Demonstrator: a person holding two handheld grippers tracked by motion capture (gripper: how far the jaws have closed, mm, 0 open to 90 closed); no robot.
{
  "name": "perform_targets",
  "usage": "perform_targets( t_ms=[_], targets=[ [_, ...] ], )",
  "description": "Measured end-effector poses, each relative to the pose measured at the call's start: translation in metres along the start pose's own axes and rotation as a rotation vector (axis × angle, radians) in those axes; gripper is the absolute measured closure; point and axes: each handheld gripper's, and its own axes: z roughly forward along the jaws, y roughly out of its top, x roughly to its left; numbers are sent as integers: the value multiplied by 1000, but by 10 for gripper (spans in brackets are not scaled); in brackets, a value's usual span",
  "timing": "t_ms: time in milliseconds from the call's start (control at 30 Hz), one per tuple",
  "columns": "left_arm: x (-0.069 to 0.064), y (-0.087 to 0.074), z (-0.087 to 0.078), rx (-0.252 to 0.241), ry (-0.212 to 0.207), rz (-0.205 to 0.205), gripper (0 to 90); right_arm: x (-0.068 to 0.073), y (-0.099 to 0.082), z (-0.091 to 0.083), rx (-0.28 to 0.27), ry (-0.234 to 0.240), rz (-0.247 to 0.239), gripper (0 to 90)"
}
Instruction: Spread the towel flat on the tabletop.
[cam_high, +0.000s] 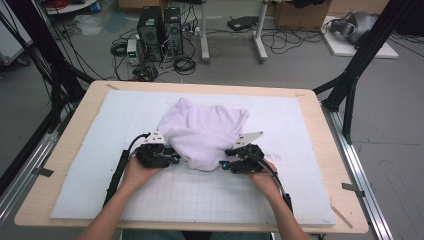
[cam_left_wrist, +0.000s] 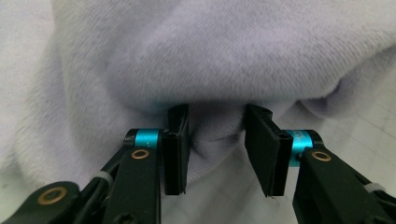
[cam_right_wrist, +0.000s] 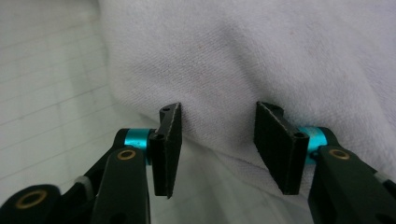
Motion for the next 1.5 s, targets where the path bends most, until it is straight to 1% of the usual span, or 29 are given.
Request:
perform_targets(
  t_ms=[67,133,167,233,333,367,400,433,500,600,633,700,833,867,900,967,1000,1067,1133,1200,1267,1333,1367,1433,1500],
  targets=[
    [-1,2,3,0,23,-1,670,1,2,8,2,-22,-2,597],
    [-2,4,5,-2,45,2,753,1,4,10,-7,-39,2,686],
    [-3,4,5,-3,48,5,811,-1,5,11,-16,-38,7,723],
    [-4,5,2,-8,57,26,843,-1,5,9,-24,-35,11,764],
    [-6,8,-9,-37,65,35,855,1,7,1,-37,-30,-4,776],
    [-6,9,-14,-55,66,34,855,2,7,-3,-47,-31,-6,777],
    [-6,10,-19,-78,65,22,856,1,8,-6,-61,-31,-7,778],
    [-6,11,-25,-99,60,19,856,2,9,-11,-74,-27,-2,777],
    [-6,14,-35,-124,56,18,858,1,10,-21,-97,-15,2,778],
    [-8,19,-48,-146,65,37,859,1,13,-36,-113,8,5,780],
    [-8,20,-52,-160,65,33,860,2,15,-41,-116,4,0,780],
    [-9,23,-61,-167,67,45,860,1,17,-52,-129,13,-5,782],
    [-11,29,-78,-200,71,61,860,1,24,-73,-152,33,7,784],
    [-12,31,-82,-211,68,66,860,2,26,-78,-159,48,10,783],
    [-13,32,-86,-215,67,68,860,2,27,-81,-164,73,11,782],
    [-15,36,-88,-210,66,85,860,3,30,-86,-152,63,6,777],
    [-15,37,-87,-201,67,90,860,1,31,-86,-142,55,9,773],
    [-13,37,-81,-171,79,87,860,-6,28,-82,-119,37,43,769],
    [-8,36,-70,-124,93,76,860,-15,24,-74,-81,11,68,758],
    [-1,34,-56,-78,124,69,859,-24,18,-63,-40,3,107,759],
    [7,32,-41,-41,129,38,859,-32,11,-51,0,-17,121,760],
    [14,30,-30,-14,137,24,857,-39,6,-42,21,-20,146,762],
    [16,29,-24,-3,136,16,856,-43,4,-39,30,-23,154,762],
    [20,27,-16,17,139,1,851,-48,1,-34,26,-22,173,752],
    [22,26,-14,25,130,-3,833,-49,1,-34,4,-15,169,732]
  ],
)
